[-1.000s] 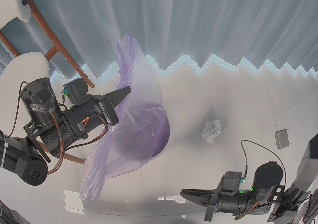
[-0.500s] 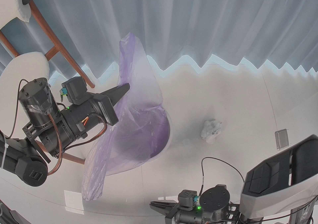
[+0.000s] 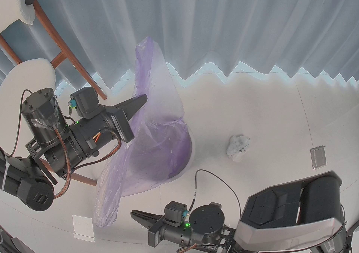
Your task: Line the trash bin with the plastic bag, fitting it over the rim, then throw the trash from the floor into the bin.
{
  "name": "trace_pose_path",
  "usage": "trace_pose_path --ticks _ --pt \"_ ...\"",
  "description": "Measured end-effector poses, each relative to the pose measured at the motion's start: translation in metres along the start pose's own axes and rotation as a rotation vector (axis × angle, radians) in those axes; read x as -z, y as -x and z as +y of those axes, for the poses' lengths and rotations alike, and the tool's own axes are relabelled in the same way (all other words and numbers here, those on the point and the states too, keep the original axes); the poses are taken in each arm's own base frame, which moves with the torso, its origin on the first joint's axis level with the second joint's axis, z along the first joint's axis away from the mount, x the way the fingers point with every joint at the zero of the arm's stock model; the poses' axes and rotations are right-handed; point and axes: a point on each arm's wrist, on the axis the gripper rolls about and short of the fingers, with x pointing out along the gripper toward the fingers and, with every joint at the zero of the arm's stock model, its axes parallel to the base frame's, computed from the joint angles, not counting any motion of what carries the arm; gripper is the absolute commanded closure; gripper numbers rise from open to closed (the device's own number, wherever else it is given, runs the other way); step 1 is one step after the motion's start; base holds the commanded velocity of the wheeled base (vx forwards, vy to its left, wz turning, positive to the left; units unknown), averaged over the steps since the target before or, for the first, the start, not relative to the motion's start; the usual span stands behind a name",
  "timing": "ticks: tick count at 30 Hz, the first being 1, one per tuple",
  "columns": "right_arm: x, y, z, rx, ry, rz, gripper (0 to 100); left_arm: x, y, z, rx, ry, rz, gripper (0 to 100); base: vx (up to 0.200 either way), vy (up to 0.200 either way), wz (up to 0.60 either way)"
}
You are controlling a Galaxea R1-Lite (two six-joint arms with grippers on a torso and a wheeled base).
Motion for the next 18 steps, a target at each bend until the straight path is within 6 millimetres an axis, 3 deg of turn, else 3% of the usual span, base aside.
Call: trace_pose_path --ticks 11,18 --pt "0.012 -0.045 0.005 -0.06 -0.036 -0.04 100 0.0 0.0 -0.001 0.005 0.001 0.001 100 0.0 0.0 0.0" --pt "0.005 -0.07 0.006 -0.063 -0.11 -0.055 100 0.001 0.0 -0.002 0.008 0.001 0.003 100 0.0 0.0 0.0"
